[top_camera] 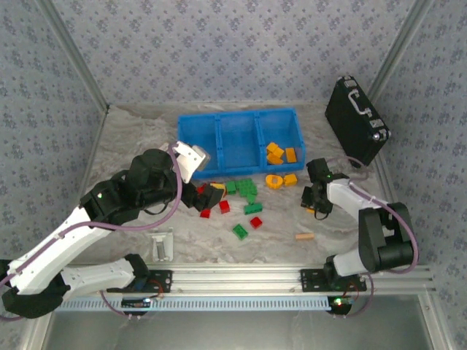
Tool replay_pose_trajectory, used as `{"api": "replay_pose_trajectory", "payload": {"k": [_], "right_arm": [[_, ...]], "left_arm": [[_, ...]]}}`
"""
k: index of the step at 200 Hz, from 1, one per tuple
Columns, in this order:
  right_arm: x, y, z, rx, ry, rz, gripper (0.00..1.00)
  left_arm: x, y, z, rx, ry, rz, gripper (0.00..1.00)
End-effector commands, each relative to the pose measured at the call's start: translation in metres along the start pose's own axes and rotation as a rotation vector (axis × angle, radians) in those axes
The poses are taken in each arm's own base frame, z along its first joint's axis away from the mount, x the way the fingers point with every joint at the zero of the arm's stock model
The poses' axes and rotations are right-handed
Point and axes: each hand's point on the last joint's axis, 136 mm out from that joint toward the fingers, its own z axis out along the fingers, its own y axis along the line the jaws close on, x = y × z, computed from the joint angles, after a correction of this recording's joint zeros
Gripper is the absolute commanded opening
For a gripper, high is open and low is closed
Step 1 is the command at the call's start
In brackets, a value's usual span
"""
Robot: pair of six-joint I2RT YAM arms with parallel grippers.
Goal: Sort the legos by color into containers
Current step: Pick up the lego from the bottom-right of the table.
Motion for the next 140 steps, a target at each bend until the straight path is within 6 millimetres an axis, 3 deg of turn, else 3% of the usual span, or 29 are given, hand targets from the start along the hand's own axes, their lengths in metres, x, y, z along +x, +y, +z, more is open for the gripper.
{"api": "replay_pose_trajectory", "payload": {"k": [1, 30, 66, 104, 135, 140], "right_arm": [[0.0, 0.004, 0.001, -0.015, 0.004, 0.001, 0.34], [-0.001, 0.007, -0.007, -0.032, -0.012, -0.016, 0.29], [-0.019, 0.033, -0.047, -0.106, -0.073, -0.103, 0.27], [-0.07, 0.065, -0.092, -0.163, -0.207, -0.153, 0.27], [-0.116, 0.091, -0.097, -0.187, -0.278, -0.198, 0.27], [-0.133, 0.101, -0.104, -0.206, -0.32, -0.21, 0.28]], "left_arm": [[-0.013, -0.003, -0.005, 0.005, -0.04, 0.011, 1.0], [-0.012, -0.003, -0.002, 0.008, -0.035, 0.015, 1.0], [-0.013, -0.003, -0.003, 0.006, -0.042, 0.017, 1.0], [-0.018, -0.001, -0.006, -0.004, -0.064, 0.015, 1.0], [-0.017, 0.0, -0.004, -0.013, -0.058, 0.014, 1.0], [-0.016, 0.0, -0.004, -0.013, -0.054, 0.015, 1.0]]}}
